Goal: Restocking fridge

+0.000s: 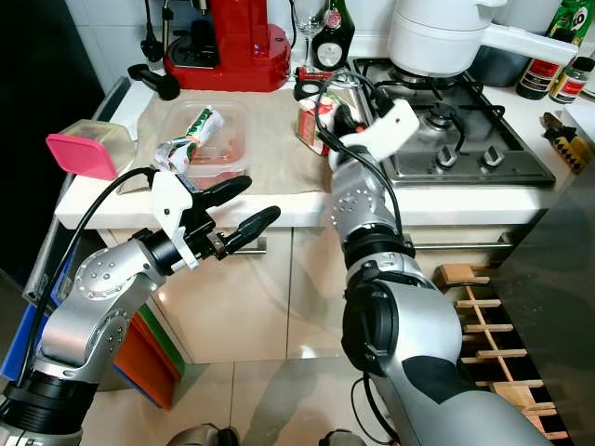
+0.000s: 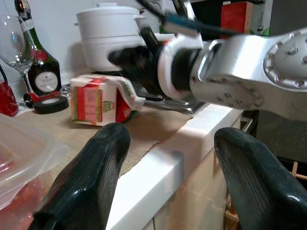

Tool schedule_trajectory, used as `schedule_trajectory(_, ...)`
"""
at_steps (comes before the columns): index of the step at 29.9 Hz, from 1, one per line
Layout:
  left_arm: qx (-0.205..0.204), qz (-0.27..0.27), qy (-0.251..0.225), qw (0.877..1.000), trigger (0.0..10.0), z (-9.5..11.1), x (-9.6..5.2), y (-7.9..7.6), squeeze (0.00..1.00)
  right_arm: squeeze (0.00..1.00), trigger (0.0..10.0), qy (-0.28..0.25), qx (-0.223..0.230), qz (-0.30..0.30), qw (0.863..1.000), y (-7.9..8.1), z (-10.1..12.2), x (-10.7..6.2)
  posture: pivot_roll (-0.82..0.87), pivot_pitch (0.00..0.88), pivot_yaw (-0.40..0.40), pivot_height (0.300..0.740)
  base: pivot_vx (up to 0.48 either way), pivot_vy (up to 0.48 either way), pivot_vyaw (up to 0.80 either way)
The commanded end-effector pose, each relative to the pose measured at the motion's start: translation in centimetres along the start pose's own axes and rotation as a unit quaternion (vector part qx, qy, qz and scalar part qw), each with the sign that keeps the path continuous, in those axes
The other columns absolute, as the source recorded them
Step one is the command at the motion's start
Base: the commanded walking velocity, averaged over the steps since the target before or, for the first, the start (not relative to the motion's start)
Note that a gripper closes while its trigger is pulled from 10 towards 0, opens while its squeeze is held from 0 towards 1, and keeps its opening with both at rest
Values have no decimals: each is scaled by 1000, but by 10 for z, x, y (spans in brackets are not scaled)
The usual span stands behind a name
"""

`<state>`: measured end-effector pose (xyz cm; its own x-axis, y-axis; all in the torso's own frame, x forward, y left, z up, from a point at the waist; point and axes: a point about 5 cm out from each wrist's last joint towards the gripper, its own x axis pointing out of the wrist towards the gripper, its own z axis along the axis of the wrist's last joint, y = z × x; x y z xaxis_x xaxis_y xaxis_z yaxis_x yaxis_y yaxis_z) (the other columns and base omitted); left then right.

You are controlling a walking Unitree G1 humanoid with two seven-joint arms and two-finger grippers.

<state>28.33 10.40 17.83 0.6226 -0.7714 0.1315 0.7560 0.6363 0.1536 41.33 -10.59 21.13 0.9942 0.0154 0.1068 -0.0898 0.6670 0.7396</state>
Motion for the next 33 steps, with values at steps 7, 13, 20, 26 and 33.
schedule_trajectory(7,6,10,-2,1000,10000,3,1,4,0,0,10000,-48,-38,85,995,35,17,4,76,4,-6,740,0,0,0)
schedule_trajectory(13,5,14,-2,1000,10000,3,1,4,0,0,10000,-64,-88,47,993,20,9,-5,70,13,-2,740,0,0,0)
schedule_trajectory(20,4,13,-1,1000,10000,2,1,3,0,0,10000,-55,-145,-12,988,-7,-7,-18,64,23,3,740,0,0,0)
schedule_trajectory(26,3,14,-1,1000,10000,2,0,2,0,0,10000,-61,-184,-25,981,-13,-7,-26,64,29,1,740,0,0,0)
schedule_trajectory(33,3,20,-2,1000,10000,3,-2,2,0,0,10000,-33,-251,-4,967,-8,-14,-46,57,31,-15,740,0,0,0)
